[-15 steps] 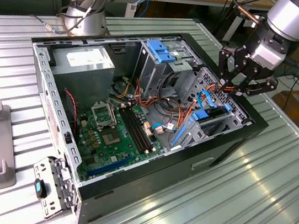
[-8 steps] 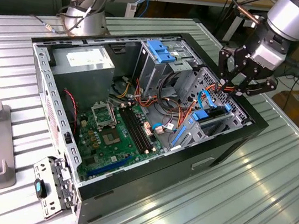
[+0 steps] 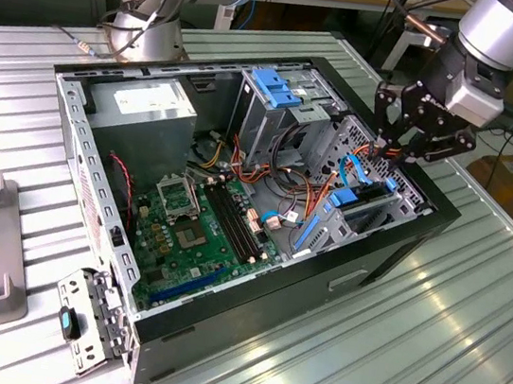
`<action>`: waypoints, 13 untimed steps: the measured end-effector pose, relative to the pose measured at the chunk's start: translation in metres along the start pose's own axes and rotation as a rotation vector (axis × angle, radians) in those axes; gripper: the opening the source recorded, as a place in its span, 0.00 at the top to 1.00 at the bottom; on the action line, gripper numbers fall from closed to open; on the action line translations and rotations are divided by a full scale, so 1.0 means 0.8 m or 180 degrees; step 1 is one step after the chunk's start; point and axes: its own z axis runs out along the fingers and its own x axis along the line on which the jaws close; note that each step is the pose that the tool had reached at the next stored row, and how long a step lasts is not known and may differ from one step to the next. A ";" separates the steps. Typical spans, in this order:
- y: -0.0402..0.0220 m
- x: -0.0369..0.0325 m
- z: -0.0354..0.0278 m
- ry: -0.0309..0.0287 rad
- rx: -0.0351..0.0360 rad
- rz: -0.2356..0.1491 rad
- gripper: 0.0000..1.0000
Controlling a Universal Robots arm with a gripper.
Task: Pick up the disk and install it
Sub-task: 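Insert the second disk wire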
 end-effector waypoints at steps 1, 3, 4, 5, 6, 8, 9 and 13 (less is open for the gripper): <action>0.0000 0.0000 0.0000 -0.0001 -0.0001 -0.0023 0.69; 0.0000 0.0000 0.0000 -0.0001 -0.0001 -0.0024 0.69; 0.0000 0.0000 0.0000 -0.0001 -0.0001 -0.0024 0.69; 0.0000 0.0000 0.0001 -0.0001 -0.0001 -0.0024 0.69; 0.0000 0.0000 0.0000 -0.0001 -0.0001 -0.0024 0.69; 0.0000 0.0000 0.0001 -0.0001 -0.0001 -0.0024 0.69; 0.0000 0.0000 0.0001 -0.0001 -0.0001 -0.0024 0.69; -0.0004 0.0002 0.0001 -0.0001 -0.0001 -0.0026 0.69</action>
